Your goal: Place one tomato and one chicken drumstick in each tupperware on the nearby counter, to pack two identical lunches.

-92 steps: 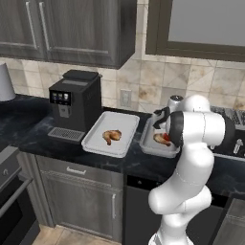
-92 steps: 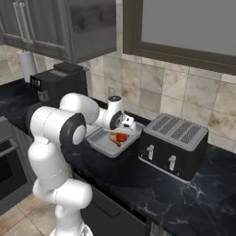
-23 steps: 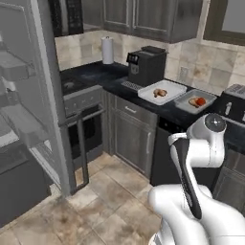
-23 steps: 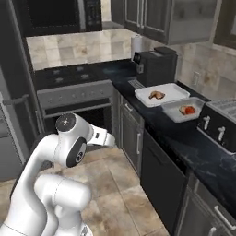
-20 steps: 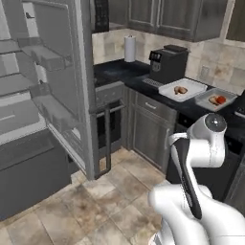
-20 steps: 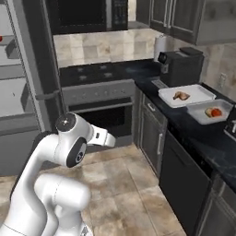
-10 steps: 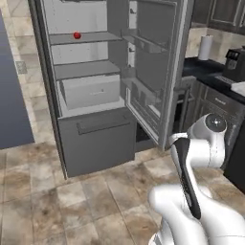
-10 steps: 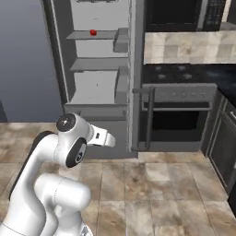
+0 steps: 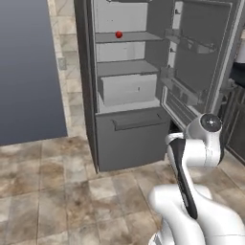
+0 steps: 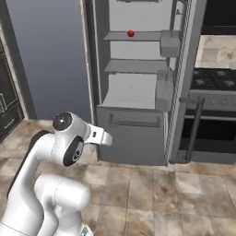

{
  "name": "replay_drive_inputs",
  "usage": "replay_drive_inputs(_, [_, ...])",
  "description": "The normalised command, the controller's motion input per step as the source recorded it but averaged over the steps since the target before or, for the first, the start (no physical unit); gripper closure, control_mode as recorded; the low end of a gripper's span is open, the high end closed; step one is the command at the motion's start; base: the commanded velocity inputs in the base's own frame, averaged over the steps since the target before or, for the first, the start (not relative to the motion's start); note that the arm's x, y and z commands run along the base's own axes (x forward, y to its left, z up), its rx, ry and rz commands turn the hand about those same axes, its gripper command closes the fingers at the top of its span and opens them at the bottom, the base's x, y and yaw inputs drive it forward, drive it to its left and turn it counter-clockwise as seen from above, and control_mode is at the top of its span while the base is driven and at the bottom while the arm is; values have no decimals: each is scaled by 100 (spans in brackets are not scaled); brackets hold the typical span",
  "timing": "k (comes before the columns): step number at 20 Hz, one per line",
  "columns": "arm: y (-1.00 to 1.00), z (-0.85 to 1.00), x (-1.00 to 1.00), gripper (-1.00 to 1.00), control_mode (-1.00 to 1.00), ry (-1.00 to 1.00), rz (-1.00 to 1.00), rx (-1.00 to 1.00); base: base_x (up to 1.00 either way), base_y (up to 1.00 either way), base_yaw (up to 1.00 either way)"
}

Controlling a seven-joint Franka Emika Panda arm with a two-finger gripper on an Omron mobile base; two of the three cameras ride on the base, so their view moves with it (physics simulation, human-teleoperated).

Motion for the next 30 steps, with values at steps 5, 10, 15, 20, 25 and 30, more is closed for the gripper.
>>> replay_drive_inputs(5, [0, 0, 0, -100, 100, 0, 0, 0, 100, -22, 4])
replay_drive_inputs(10, [0, 0, 0, -100, 100, 0, 0, 0, 100, -22, 3])
replay_drive_inputs(15, [0, 0, 0, -100, 100, 0, 0, 0, 100, -35, 4])
replay_drive_inputs(20, [0, 0, 0, -100, 100, 0, 0, 0, 100, -42, 3])
replay_drive_inputs(25, [0, 0, 0, -100, 100, 0, 0, 0, 88, -27, 7])
replay_drive_inputs(30, [1, 6, 9, -100, -100, -1, 10, 0, 9, 0, 2])
